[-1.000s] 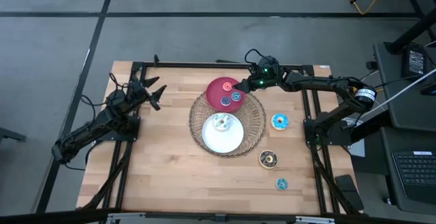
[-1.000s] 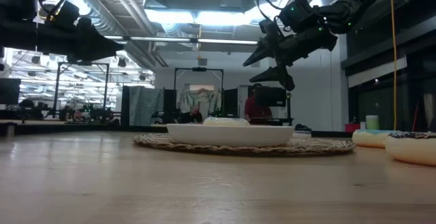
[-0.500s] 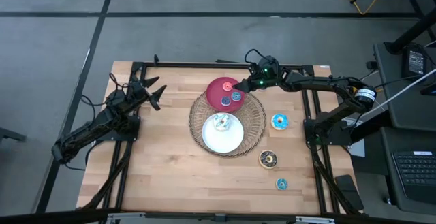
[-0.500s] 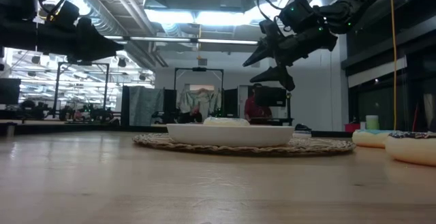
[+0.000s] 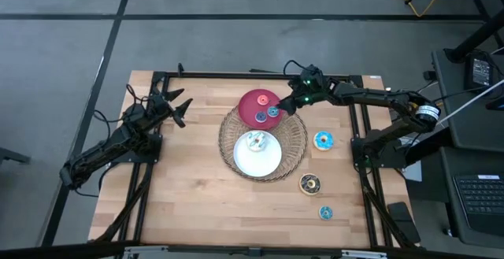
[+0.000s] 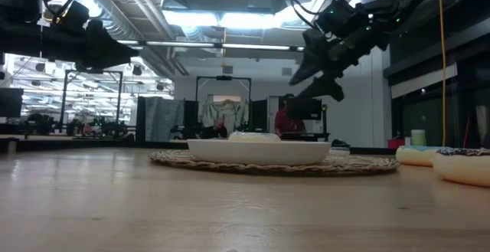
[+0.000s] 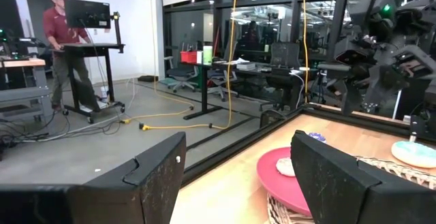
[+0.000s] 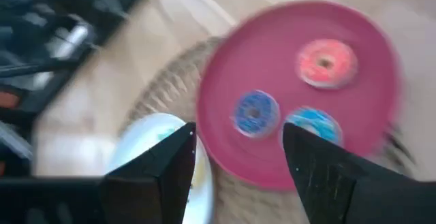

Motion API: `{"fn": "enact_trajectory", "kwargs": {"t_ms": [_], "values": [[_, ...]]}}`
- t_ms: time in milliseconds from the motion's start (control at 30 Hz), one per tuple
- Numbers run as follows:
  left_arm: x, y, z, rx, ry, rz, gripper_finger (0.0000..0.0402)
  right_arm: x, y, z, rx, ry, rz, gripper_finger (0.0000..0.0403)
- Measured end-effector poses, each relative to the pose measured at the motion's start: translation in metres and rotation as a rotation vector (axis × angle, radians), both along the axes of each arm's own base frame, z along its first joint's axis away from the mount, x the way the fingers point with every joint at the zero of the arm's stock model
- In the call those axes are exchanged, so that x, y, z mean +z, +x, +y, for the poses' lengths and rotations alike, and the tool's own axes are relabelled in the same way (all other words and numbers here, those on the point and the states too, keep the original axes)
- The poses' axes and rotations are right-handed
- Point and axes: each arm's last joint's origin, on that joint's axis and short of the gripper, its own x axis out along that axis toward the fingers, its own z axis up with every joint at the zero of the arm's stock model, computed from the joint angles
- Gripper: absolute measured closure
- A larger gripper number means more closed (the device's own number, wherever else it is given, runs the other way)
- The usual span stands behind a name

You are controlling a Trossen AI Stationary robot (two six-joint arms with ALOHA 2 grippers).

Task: Pick & Place donuts
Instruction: Put the small blue donut on the red plate

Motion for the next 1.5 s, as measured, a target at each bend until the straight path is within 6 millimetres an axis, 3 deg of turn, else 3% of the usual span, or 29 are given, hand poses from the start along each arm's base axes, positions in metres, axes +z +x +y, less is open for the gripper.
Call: {"fn": "enact_trajectory", "kwargs": {"t_ms": [200, 400, 767, 967, 1500], "values": [[0.000, 0.000, 0.000, 0.000, 0.000, -0.001, 0.0145, 0.015, -0.021, 0.006, -0.102, -0.095, 0.105, 0.0183], [0.000, 0.000, 0.000, 0.000, 0.000, -0.001, 0.0145, 0.027, -0.042, 0.005, -0.366, -0.085, 0.169, 0.0183], [0.000, 0.000, 0.000, 0.000, 0.001, -0.001, 0.0145, 0.022, -0.075, -0.020, -0.579, -0.032, 0.278, 0.0183], [0.000, 0.000, 0.000, 0.000, 0.001, -0.001, 0.0145, 0.007, -0.082, -0.036, -0.623, -0.008, 0.370, 0.0183], [0.000, 0.000, 0.000, 0.000, 0.001, -0.001, 0.0145, -0.060, -0.058, -0.058, -0.577, 0.105, 0.536, 0.0183]]}}
